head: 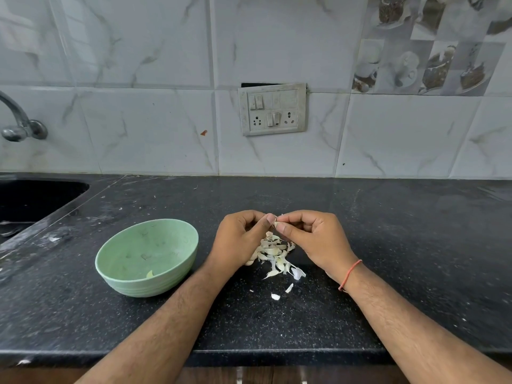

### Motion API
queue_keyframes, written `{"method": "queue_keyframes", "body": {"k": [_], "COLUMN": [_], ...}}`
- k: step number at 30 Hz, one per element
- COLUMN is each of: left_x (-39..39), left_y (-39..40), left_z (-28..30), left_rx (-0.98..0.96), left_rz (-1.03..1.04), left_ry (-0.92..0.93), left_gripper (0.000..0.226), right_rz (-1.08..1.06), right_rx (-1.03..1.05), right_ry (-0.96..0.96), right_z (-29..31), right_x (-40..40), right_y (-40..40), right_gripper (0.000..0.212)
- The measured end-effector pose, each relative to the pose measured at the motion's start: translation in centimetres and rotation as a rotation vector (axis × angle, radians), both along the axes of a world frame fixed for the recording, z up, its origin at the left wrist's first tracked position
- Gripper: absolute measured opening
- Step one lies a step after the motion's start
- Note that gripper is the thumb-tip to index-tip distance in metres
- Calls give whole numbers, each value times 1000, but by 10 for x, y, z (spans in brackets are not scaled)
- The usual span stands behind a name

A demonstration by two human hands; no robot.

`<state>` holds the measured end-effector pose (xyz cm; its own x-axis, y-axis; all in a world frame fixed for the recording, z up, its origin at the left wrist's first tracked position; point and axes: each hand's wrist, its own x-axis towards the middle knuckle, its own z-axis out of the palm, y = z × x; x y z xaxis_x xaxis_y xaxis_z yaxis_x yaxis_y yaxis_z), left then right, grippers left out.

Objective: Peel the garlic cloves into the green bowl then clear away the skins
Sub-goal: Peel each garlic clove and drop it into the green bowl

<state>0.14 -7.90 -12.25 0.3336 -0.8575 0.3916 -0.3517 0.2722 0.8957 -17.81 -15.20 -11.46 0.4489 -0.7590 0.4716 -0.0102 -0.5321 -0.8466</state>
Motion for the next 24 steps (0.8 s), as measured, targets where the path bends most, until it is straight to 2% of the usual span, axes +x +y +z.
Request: {"method": "queue_keyframes", "body": {"k": [6,10,17,24], "left_x": [-2,-3,-3,-1], "left_y": [-4,-4,-3,-4], "left_z": [-4,-3,1,-1], "left_rx": [65,72,17,22], "left_rz": [-86,-132,-146,-99], "left_ry": [273,349,299,262], "left_gripper": [29,34,35,31], "right_rz": [89,166,166,52], "right_rx": [84,173,228,38], "right_ry": [-129,-209,-202,-74], "right_z": [0,1,1,-2], "right_x": [2,2,3,3], "right_y": [1,2,0,-1], "right_gripper": [13,16,18,12]}}
